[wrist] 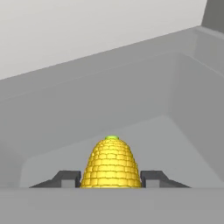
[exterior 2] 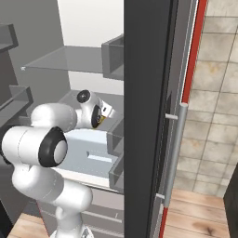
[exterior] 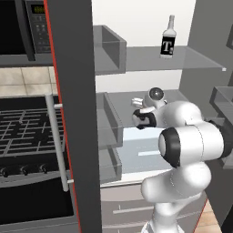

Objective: Place the liquor and beer on the top shelf of the fridge to keep them out of children's reach, and place the corn on lower shelves for easy access.

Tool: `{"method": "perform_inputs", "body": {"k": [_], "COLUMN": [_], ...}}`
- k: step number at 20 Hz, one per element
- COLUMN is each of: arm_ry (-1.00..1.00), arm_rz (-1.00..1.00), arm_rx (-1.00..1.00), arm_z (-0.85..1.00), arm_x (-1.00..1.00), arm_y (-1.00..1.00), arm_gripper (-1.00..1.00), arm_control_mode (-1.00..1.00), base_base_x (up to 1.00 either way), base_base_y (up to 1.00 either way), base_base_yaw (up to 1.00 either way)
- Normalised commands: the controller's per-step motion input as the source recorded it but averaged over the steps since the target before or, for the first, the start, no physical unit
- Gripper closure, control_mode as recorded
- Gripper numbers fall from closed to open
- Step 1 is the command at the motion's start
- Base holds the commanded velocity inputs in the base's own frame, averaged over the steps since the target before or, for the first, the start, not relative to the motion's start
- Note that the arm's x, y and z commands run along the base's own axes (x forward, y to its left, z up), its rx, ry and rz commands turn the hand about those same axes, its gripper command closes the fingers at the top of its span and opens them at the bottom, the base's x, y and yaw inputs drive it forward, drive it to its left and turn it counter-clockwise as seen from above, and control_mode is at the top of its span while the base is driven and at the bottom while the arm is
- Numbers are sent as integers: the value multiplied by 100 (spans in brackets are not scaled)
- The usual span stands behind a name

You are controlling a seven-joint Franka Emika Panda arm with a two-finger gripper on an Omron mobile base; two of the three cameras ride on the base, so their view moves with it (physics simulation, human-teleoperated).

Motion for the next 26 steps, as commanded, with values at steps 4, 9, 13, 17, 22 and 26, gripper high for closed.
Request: {"method": "perform_inputs", "body": {"k": [4,9,13,17,22,26], "arm_ry": [0,0,0,0,-3,-11], "arm_rz": [0,0,0,0,0,0], "arm_rx": [2,0,0,0,0,0], "arm_z": [-27,-25,-36,-40,-37,-18], "arm_x": [40,46,46,45,16,-2], "arm_y": [-11,-2,-1,-1,0,0], "arm_gripper": [100,100,100,100,-100,-100], "arm_control_mode": [-100,-100,-100,-100,-100,-100], "base_base_x": [0,0,0,0,0,0], "base_base_y": [0,0,0,0,0,0], "base_base_yaw": [0,0,0,0,0,0]}}
